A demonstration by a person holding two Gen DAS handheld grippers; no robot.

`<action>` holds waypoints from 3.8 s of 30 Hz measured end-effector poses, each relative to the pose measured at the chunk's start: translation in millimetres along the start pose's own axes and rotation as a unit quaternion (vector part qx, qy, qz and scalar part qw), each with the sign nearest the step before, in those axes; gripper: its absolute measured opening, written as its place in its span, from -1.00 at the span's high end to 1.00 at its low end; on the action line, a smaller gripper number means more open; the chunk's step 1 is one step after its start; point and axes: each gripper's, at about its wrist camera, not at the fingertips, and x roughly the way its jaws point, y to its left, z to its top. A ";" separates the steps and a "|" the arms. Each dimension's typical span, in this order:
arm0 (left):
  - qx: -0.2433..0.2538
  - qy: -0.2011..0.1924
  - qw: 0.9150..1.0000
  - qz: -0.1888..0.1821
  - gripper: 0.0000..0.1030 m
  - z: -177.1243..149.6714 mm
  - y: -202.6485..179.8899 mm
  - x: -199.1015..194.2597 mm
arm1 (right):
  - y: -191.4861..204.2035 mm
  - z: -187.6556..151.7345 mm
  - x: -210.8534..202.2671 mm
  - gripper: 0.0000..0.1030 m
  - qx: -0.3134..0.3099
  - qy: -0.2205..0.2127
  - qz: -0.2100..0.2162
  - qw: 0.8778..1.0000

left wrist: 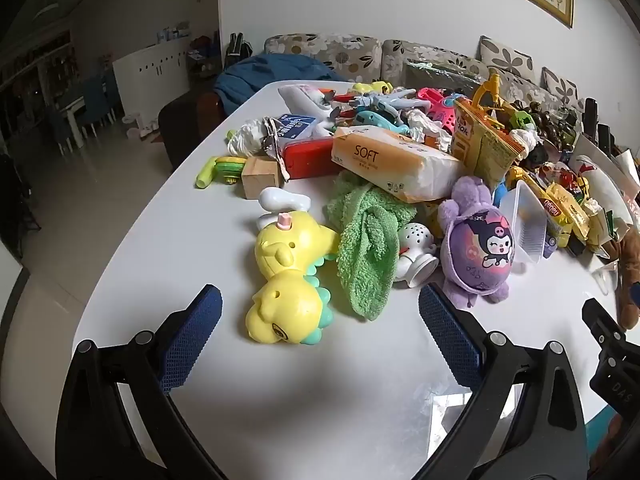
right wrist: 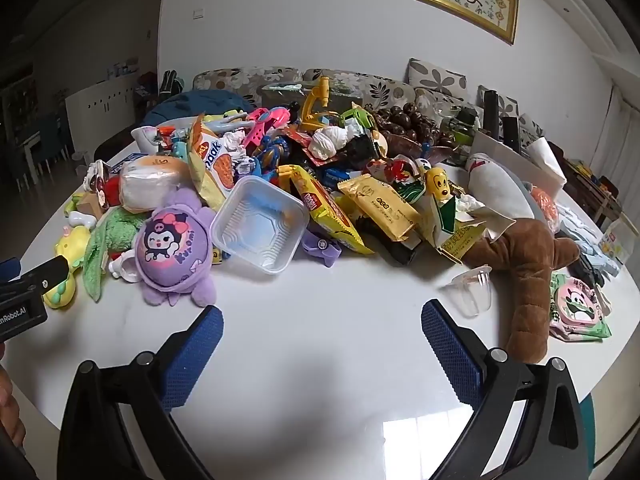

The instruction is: Collect trash

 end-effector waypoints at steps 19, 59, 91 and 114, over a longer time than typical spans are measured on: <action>-0.006 0.007 1.000 -0.021 -0.87 -2.6 3.6 -2.2 | -2.2 5.4 1.1 -0.90 0.012 -0.001 0.003 1.000; 0.001 0.007 1.000 -0.009 -0.87 -1.7 1.2 -4.6 | -7.7 18.0 11.5 -0.90 0.032 0.009 0.023 0.999; 0.005 0.005 1.000 -0.007 -0.87 6.2 -0.7 4.5 | -13.2 33.9 38.0 -0.90 0.049 0.026 0.044 0.997; -0.001 0.026 0.999 -0.021 -0.87 9.8 7.9 37.6 | -7.3 54.2 151.7 0.74 0.145 0.112 0.218 0.959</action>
